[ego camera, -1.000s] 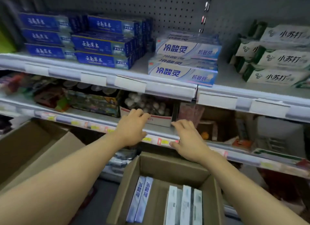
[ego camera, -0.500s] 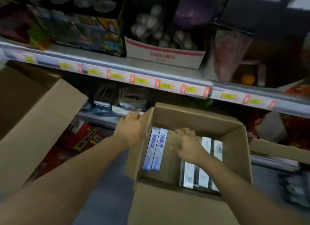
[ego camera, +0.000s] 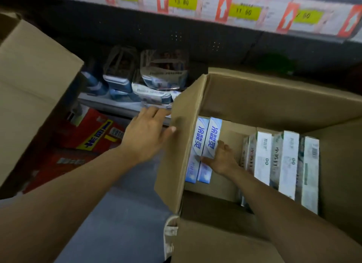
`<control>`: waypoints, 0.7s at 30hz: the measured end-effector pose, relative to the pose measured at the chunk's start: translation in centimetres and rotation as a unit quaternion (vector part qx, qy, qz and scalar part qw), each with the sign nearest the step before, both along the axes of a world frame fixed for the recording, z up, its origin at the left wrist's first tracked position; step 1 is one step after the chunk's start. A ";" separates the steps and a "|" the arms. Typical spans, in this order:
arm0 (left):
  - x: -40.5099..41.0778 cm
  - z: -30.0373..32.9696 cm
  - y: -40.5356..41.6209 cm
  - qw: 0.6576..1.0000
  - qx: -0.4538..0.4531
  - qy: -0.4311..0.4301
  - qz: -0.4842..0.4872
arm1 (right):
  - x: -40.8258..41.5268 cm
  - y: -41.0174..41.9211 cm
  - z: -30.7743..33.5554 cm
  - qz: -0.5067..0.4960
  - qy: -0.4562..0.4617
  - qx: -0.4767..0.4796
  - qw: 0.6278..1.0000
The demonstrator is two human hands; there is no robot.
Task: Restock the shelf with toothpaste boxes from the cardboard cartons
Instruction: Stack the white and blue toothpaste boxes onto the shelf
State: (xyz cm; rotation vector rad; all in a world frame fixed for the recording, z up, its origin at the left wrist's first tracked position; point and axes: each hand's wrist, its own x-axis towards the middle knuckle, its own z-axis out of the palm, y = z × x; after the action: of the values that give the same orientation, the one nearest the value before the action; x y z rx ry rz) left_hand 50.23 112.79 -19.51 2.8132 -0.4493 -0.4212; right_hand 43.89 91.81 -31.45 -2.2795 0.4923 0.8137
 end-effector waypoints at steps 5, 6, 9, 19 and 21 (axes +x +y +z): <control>-0.2 -2.0 0.8 1.000 -0.011 0.005 -0.009 | 0.6 0.7 -3.9 -0.121 -0.012 0.041 0.992; -0.2 -2.2 0.9 1.000 -0.014 0.005 -0.009 | 0.6 0.6 -4.5 -0.133 -0.005 0.048 0.990; -0.2 -2.4 0.8 1.000 -0.020 0.006 -0.012 | 0.2 0.1 -5.4 -0.141 0.020 0.073 0.987; -0.4 -1.4 0.7 1.000 -0.007 0.016 -0.003 | 0.7 -1.6 -3.3 -0.164 0.031 0.052 0.985; -0.6 -0.9 0.9 1.000 -0.008 0.016 0.001 | 0.5 -2.3 -1.8 -0.149 0.032 0.042 0.987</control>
State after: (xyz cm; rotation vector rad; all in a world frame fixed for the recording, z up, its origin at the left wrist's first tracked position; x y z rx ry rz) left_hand 49.62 113.65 -20.44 2.7870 -0.4419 -0.4601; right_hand 44.34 89.55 -33.28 -2.0433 0.7907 0.7436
